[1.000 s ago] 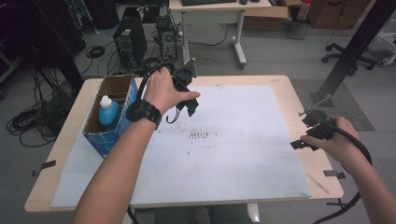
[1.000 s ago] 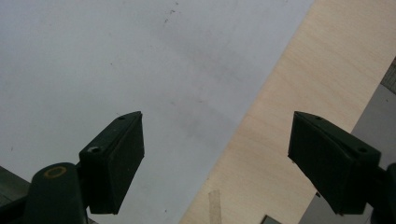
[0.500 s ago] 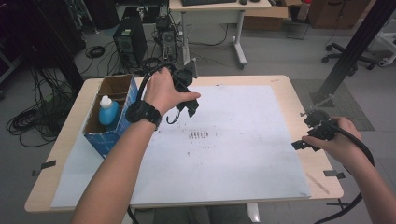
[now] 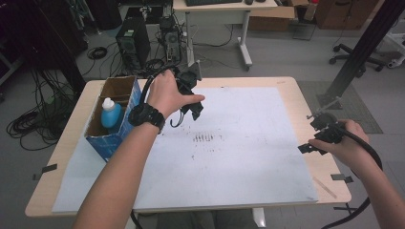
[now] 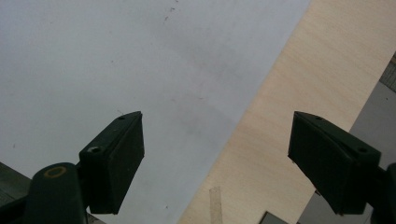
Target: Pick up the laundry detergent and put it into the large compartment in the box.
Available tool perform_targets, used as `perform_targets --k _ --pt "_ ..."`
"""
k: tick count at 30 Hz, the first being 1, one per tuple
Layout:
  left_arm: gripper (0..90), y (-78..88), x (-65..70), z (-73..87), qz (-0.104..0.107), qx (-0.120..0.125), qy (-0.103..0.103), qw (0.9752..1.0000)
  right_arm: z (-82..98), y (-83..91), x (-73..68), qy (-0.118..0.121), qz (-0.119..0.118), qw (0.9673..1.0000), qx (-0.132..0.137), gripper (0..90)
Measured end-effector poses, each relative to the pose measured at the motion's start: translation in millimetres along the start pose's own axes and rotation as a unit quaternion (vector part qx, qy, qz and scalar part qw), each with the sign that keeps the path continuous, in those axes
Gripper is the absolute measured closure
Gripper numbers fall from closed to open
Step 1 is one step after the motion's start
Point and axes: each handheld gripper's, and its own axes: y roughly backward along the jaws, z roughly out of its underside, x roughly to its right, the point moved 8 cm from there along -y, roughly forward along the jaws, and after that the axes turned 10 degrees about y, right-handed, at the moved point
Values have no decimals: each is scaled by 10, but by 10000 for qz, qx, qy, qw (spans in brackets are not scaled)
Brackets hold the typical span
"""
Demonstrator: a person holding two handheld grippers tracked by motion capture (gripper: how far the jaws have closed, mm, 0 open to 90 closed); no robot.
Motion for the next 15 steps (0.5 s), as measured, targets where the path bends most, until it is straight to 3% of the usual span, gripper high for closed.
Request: perform_targets --k 15 --pt "147 -35 2 22 57 18 60 10000 -12 1 -15 14 4 10000 -12 186"
